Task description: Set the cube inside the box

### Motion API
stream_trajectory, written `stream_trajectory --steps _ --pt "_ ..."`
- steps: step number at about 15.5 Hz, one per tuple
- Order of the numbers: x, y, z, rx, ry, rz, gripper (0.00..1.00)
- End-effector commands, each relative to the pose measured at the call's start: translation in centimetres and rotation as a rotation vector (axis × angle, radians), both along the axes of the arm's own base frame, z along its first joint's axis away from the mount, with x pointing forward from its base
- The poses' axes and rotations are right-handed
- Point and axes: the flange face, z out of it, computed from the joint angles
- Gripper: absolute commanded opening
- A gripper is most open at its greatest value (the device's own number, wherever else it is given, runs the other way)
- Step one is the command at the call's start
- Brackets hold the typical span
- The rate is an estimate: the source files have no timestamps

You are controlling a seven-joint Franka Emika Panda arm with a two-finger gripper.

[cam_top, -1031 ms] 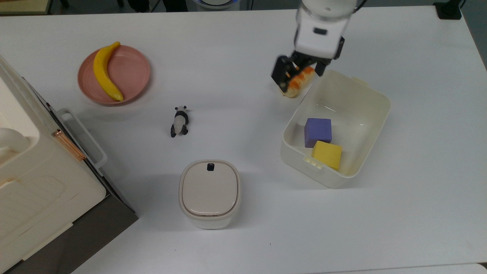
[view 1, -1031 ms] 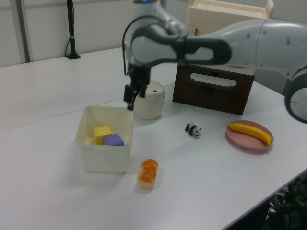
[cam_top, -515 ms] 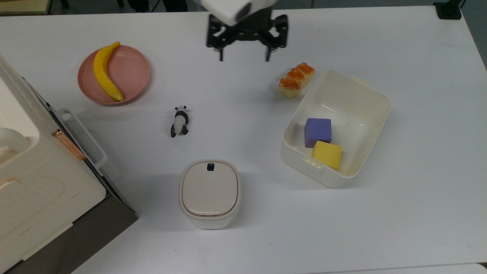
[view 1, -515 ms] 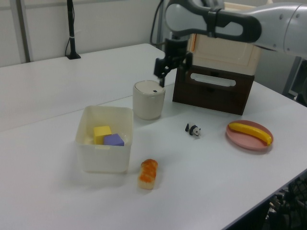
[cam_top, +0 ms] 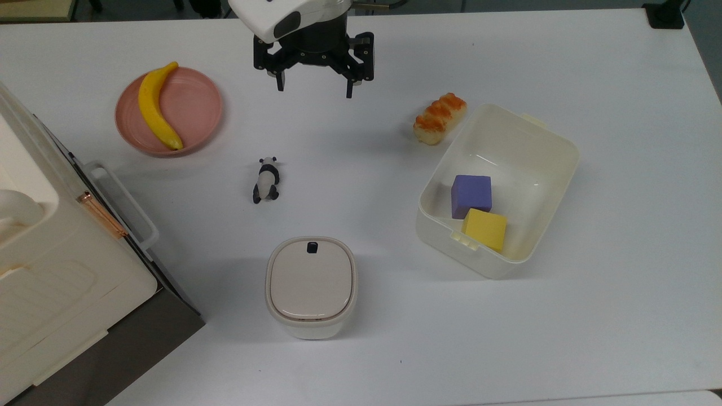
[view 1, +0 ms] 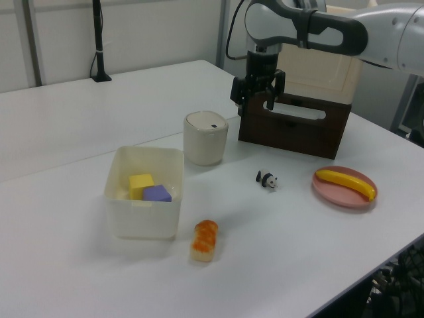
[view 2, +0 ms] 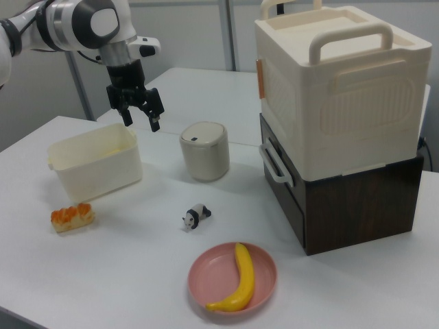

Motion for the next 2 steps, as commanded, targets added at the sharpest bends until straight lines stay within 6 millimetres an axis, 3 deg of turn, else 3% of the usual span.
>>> stream_trajectory --steps 1,2 --pt "-0.61 -0.53 0.73 0.014 -0.005 -0.042 1.0" --pt "-0.61 -0.53 0.73 0.014 -0.005 -0.044 1.0"
